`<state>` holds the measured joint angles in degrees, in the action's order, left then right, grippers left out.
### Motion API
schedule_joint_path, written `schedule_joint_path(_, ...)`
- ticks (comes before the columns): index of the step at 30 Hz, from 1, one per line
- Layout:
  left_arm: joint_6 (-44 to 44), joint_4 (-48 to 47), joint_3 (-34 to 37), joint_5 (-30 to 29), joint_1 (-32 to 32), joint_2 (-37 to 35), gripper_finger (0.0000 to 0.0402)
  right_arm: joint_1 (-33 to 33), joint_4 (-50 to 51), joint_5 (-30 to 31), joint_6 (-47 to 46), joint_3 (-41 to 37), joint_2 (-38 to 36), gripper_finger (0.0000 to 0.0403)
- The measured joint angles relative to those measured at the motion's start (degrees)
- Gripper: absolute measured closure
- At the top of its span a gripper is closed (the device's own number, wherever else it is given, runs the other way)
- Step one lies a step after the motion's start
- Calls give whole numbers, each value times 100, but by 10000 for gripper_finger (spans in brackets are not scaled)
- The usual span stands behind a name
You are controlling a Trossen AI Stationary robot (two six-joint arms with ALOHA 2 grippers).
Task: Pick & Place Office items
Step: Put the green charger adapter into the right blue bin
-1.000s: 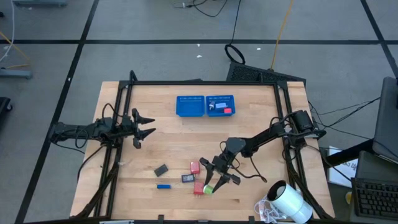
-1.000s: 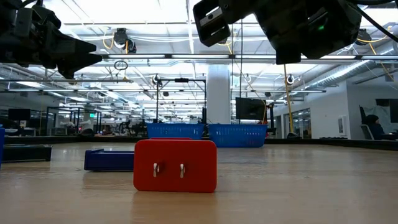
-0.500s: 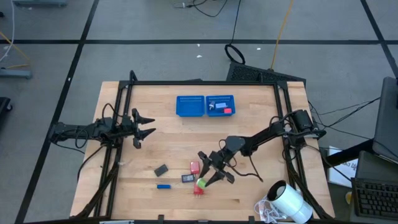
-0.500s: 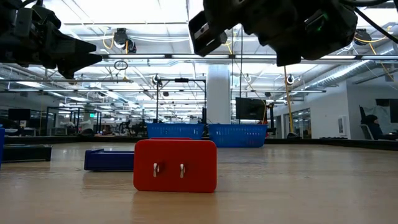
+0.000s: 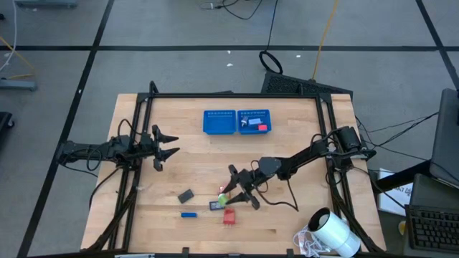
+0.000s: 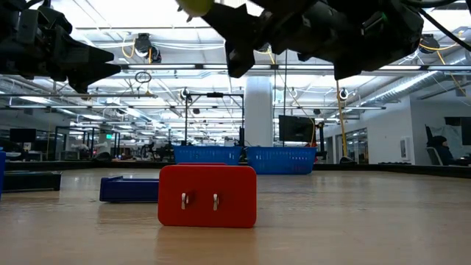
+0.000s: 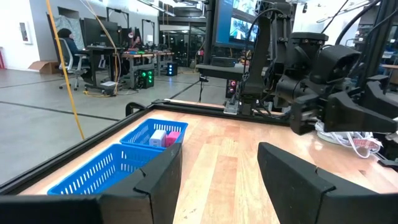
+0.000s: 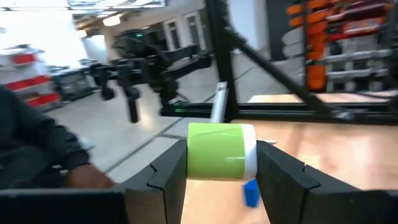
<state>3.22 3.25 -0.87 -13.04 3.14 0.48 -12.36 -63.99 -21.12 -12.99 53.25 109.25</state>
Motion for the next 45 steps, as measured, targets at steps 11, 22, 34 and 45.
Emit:
schedule_joint_path(11, 0, 0, 0, 0, 0, -1, 188, -15, 793, 2112, 364, 0, 0, 253)
schedule_joint_path(22, 0, 0, -1, -1, 0, 1, 188, -13, 1244, 2732, 494, 0, 2, 253)
schedule_joint_path(34, 0, 0, -1, -1, 0, 0, 188, 171, 1248, 2735, 639, 0, -51, 253)
schedule_joint_path(45, 0, 0, -1, 0, 0, 0, 188, 907, 1253, 2734, 562, 0, -83, 253)
